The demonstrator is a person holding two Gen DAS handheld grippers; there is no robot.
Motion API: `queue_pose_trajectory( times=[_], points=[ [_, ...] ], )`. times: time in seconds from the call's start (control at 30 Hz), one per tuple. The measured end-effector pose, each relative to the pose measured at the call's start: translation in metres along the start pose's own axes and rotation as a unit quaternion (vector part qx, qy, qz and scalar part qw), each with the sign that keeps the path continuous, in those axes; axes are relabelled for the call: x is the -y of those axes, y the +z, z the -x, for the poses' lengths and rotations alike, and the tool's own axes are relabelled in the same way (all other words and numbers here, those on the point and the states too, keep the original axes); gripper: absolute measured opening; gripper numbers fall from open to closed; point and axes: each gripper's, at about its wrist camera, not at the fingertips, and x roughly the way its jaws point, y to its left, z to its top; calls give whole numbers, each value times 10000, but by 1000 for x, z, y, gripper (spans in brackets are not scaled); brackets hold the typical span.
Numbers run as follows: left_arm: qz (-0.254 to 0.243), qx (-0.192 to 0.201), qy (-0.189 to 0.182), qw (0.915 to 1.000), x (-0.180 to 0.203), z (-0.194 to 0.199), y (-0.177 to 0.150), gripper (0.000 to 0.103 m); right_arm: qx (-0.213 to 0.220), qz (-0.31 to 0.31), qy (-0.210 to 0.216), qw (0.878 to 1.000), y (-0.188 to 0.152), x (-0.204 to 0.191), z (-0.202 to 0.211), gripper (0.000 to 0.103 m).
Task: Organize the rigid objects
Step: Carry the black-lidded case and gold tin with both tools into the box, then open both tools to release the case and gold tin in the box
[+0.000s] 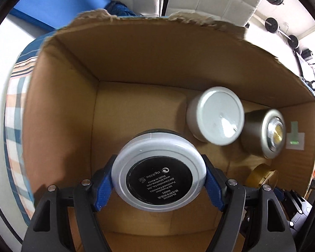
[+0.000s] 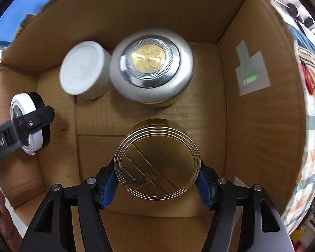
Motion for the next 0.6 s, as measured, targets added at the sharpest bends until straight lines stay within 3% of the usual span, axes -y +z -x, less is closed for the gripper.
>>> queue_pose_trajectory(
  times=[0.47, 0.6],
  points=[
    [76, -493, -71, 9987, -8, -28, 7, 74, -251, -31, -149, 9996, 17, 0, -16, 68],
    [63, -489, -65, 9988, -10, -19, 3, 83, -325, -46, -64, 9994, 15, -2, -15, 75]
  ],
)
